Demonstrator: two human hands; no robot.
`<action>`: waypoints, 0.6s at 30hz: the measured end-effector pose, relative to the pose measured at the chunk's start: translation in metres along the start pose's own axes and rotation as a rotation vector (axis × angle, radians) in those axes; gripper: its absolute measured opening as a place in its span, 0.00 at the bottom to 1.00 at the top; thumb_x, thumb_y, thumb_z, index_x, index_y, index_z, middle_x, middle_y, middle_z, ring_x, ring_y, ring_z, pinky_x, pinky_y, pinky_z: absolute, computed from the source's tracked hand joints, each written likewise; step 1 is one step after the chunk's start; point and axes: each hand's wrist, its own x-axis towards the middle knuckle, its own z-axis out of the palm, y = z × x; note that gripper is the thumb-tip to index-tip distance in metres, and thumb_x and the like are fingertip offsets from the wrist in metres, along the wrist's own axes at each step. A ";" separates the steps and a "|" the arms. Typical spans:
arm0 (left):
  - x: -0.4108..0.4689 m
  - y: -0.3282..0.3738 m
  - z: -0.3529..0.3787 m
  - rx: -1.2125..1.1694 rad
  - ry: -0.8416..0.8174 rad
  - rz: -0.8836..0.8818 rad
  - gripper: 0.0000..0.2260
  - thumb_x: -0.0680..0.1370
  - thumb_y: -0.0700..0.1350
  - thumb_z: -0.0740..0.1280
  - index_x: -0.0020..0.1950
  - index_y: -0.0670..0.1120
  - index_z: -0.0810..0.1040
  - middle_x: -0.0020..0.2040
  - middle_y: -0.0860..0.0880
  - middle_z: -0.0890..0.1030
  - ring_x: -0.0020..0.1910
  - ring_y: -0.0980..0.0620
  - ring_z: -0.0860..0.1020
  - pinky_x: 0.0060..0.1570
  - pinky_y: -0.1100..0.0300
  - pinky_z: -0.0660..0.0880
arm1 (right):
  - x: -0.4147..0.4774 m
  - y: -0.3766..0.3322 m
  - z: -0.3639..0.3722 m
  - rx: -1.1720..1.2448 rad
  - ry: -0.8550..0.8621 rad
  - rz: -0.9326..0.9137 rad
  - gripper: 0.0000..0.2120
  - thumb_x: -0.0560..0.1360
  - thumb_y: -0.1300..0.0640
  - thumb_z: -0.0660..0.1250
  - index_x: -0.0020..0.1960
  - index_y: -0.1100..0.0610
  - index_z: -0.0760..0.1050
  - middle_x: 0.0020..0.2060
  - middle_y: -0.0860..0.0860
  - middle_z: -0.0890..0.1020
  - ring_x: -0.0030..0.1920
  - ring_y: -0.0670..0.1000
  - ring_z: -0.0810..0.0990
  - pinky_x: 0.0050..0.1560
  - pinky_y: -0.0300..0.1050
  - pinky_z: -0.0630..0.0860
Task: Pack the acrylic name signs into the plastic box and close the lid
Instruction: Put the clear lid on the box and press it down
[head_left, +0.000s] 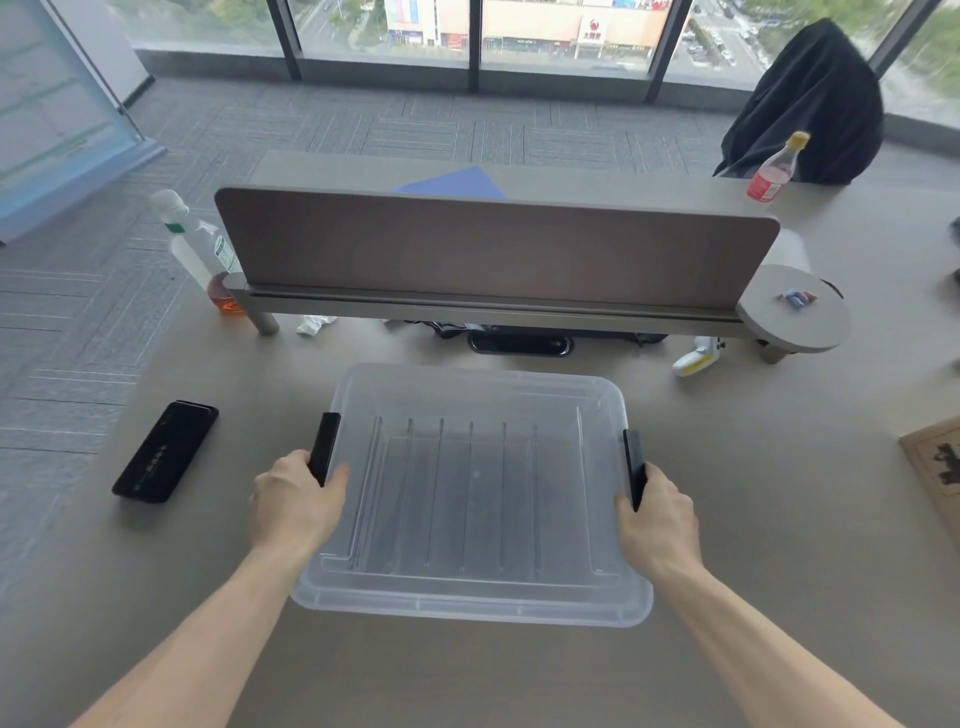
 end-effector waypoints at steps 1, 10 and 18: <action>0.000 0.000 0.000 0.005 0.003 -0.001 0.13 0.78 0.54 0.70 0.41 0.45 0.78 0.35 0.45 0.81 0.39 0.40 0.80 0.40 0.52 0.77 | -0.001 -0.001 0.001 0.009 0.001 -0.001 0.04 0.77 0.58 0.64 0.51 0.56 0.72 0.43 0.53 0.80 0.43 0.58 0.76 0.44 0.47 0.72; 0.002 -0.003 -0.002 0.018 -0.035 -0.017 0.15 0.77 0.58 0.70 0.44 0.46 0.78 0.37 0.46 0.82 0.38 0.44 0.80 0.38 0.53 0.77 | -0.006 -0.004 0.007 0.123 -0.052 0.057 0.16 0.78 0.50 0.62 0.61 0.58 0.71 0.54 0.54 0.81 0.53 0.58 0.79 0.53 0.51 0.75; -0.001 0.040 -0.009 0.043 -0.063 0.316 0.38 0.79 0.58 0.67 0.83 0.50 0.55 0.83 0.44 0.58 0.82 0.45 0.55 0.78 0.48 0.59 | -0.012 -0.032 0.009 -0.092 0.023 -0.366 0.37 0.79 0.43 0.60 0.81 0.48 0.45 0.81 0.48 0.49 0.80 0.50 0.46 0.79 0.50 0.48</action>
